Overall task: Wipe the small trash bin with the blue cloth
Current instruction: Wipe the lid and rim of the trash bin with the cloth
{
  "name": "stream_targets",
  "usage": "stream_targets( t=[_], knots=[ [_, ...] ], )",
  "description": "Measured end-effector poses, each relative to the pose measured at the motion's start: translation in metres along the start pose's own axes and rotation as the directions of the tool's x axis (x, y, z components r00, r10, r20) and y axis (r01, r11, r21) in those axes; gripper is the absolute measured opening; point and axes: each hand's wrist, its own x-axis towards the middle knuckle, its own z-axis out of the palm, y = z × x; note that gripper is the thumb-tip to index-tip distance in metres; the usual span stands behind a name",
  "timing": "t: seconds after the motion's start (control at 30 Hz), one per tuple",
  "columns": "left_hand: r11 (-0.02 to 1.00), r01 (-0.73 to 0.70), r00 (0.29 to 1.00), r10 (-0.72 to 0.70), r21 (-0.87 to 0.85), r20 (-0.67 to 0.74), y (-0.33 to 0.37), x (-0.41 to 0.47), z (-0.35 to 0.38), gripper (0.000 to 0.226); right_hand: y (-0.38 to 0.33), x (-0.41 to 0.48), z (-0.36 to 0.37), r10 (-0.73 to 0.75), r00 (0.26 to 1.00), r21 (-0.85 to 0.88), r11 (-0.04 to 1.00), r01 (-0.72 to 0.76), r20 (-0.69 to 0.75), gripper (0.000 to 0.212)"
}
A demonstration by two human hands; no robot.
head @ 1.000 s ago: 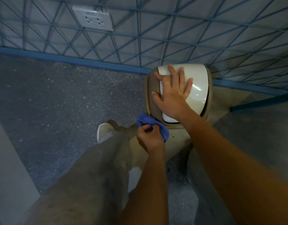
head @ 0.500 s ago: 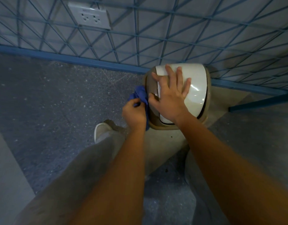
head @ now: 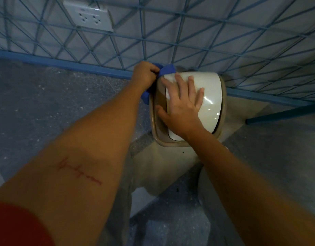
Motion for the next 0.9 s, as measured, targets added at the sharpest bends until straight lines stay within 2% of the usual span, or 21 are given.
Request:
stream_targets(
  t=[0.13, 0.3, 0.47, 0.6, 0.73, 0.8, 0.9],
  knots=[
    [0.999, -0.03, 0.999, 0.029, 0.036, 0.028, 0.0, -0.003, -0.006, 0.028, -0.001, -0.001, -0.006, 0.009, 1.0, -0.049, 0.999, -0.008, 0.028, 0.076],
    [0.999, 0.022, 0.994, -0.026, -0.038, -0.106, -0.024, -0.027, -0.002, 0.023, -0.004, 0.0, -0.014, 0.019, 0.997, -0.041, 0.999, -0.015, 0.081, 0.077],
    [0.976, 0.061, 0.973, -0.105, -0.211, -0.205, -0.038, -0.064, 0.018, 0.019, -0.004, -0.001, -0.016, 0.022, 0.996, -0.048, 0.999, -0.017, 0.089, 0.078],
    [0.993, 0.056, 0.969, -0.08, -0.107, -0.234, -0.038, -0.051, 0.019, 0.018, -0.005, 0.0, -0.015, 0.033, 0.996, -0.066, 0.997, -0.027, 0.083, 0.079],
    [0.999, -0.035, 0.979, 0.042, 0.039, -0.201, -0.031, -0.031, 0.017, 0.02, -0.005, -0.002, -0.013, 0.055, 0.994, -0.078, 0.996, -0.048, 0.092, 0.08],
    [0.989, -0.094, 0.981, 0.112, 0.113, -0.159, -0.025, -0.02, 0.014, 0.022, -0.005, -0.002, -0.013, 0.058, 0.993, -0.068, 0.996, -0.051, 0.103, 0.079],
    [0.971, -0.196, 0.979, 0.202, 0.134, -0.034, -0.016, -0.002, 0.011, 0.027, -0.004, 0.0, -0.013, 0.061, 0.992, -0.066, 0.996, -0.054, 0.115, 0.08]
  ],
)
